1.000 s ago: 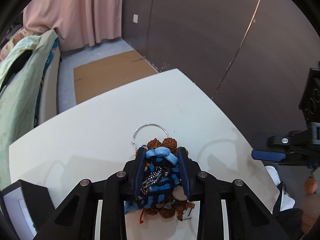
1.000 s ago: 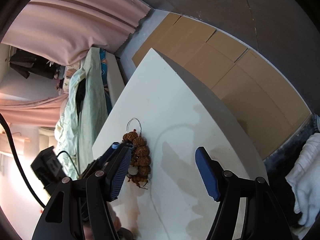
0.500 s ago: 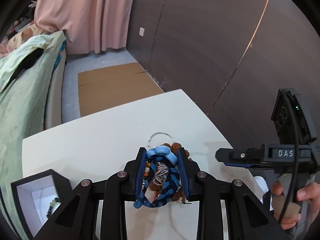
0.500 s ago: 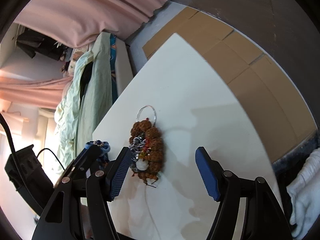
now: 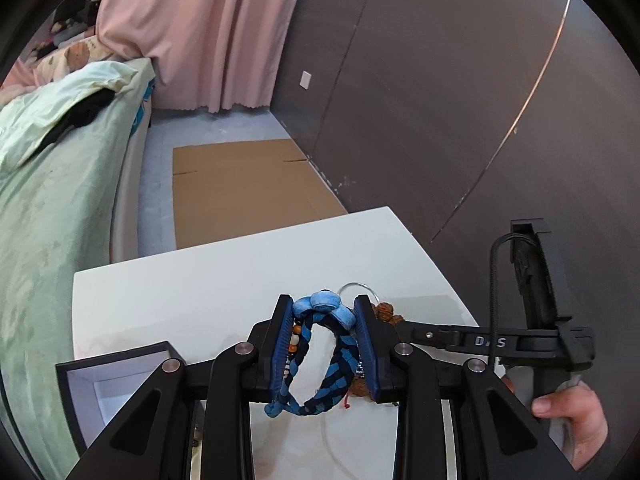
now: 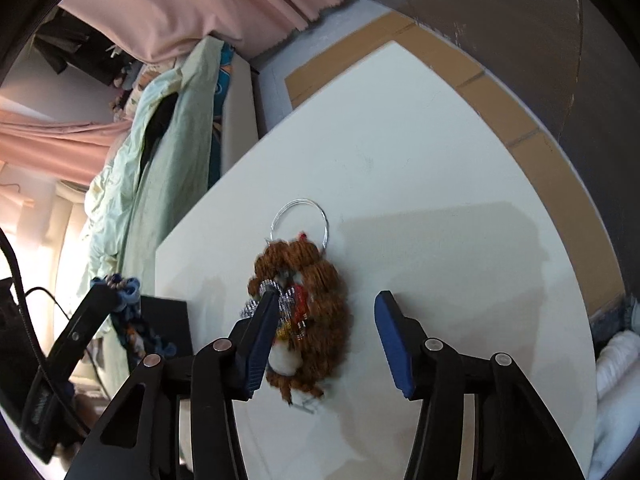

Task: Organize jewelry
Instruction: 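Lift the blue bracelet with the left gripper while the right gripper grasps the brown seed-bead bracelet, then lower the blue bracelet into the box and open the left gripper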

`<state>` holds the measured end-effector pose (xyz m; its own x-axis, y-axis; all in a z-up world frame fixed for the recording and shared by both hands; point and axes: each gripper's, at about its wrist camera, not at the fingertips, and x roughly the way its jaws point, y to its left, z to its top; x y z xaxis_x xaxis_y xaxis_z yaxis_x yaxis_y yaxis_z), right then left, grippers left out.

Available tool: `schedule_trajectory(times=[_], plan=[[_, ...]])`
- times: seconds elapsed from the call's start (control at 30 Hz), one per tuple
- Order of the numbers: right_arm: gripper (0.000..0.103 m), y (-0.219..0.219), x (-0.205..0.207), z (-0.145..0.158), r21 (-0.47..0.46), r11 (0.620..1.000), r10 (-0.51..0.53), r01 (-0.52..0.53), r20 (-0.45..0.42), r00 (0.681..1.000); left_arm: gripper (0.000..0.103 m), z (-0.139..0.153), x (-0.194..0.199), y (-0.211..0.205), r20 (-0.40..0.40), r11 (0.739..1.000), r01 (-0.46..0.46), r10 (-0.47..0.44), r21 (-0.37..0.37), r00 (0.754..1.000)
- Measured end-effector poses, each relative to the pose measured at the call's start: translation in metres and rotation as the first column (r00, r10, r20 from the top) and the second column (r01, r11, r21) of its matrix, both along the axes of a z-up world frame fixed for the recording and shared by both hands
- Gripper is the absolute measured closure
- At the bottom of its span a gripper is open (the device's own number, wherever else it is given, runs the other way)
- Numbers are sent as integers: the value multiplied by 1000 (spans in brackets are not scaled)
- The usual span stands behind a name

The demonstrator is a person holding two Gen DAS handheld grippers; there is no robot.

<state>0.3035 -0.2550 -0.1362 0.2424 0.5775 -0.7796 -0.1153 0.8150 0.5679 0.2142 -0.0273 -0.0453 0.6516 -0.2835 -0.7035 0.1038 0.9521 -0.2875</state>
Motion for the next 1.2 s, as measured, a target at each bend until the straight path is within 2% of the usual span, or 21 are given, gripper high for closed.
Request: schedule_trajectory(times=[0.1, 0.13, 0.17, 0.3, 0.47, 0.8, 1.0, 1.2], plan=[[59, 7, 2, 2, -41, 999, 3, -2, 26, 1000, 71, 0, -3, 3, 2, 1000, -7, 7, -1, 1000], [73, 8, 2, 1, -54, 999, 3, -2, 24, 1000, 71, 1, -3, 4, 3, 1000, -8, 8, 1, 1000], [82, 8, 3, -2, -59, 998, 5, -4, 8, 1000, 71, 1, -3, 5, 3, 1000, -9, 9, 2, 1000], [83, 3, -1, 3, -62, 998, 2, -2, -3, 1000, 71, 2, -7, 7, 3, 1000, -16, 16, 4, 1000], [84, 5, -17, 33, -25, 999, 28, -26, 81, 996, 71, 13, -17, 11, 22, 1000, -27, 27, 0, 999], [84, 19, -51, 74, -37, 997, 76, -70, 185, 980, 71, 38, -50, 28, 76, 998, -66, 66, -3, 995], [84, 22, -75, 90, -42, 997, 70, -62, 236, 969, 71, 43, -69, 42, 88, 996, -94, 94, -8, 992], [84, 20, -103, 111, -2, 999, 51, -53, 288, 956, 70, 39, -81, 61, 83, 989, -151, 150, 0, 985]])
